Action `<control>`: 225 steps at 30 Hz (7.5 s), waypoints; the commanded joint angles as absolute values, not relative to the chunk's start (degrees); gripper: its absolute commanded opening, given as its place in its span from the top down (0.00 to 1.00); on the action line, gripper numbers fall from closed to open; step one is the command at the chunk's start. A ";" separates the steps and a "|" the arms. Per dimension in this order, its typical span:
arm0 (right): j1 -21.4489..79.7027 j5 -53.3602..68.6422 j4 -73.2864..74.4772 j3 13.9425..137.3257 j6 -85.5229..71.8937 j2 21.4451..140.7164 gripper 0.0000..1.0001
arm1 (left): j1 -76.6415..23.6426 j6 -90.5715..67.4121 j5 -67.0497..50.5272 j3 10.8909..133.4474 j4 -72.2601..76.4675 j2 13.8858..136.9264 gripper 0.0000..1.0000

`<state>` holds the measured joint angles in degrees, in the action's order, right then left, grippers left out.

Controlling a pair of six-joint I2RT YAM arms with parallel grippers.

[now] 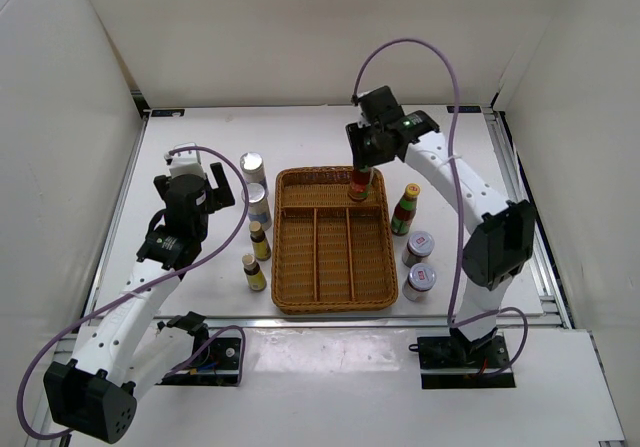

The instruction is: Organize the condiment bottles

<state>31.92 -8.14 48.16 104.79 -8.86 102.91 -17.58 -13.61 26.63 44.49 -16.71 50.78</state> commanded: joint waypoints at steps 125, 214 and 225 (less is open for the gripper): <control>41.84 -9.49 28.56 107.23 -6.42 113.12 0.48 | -17.67 -13.54 25.58 44.21 -15.29 51.33 0.00; 35.42 -7.65 36.39 73.65 -29.53 87.44 0.95 | -18.19 -14.06 24.96 44.21 -15.82 53.96 0.00; 36.56 -12.12 40.07 74.36 -30.06 86.58 0.19 | -18.19 -14.06 24.96 44.21 -15.82 53.44 0.00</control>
<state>36.40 -9.41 40.38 70.30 -29.67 90.56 -17.87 -13.61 24.60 44.49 -15.90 54.19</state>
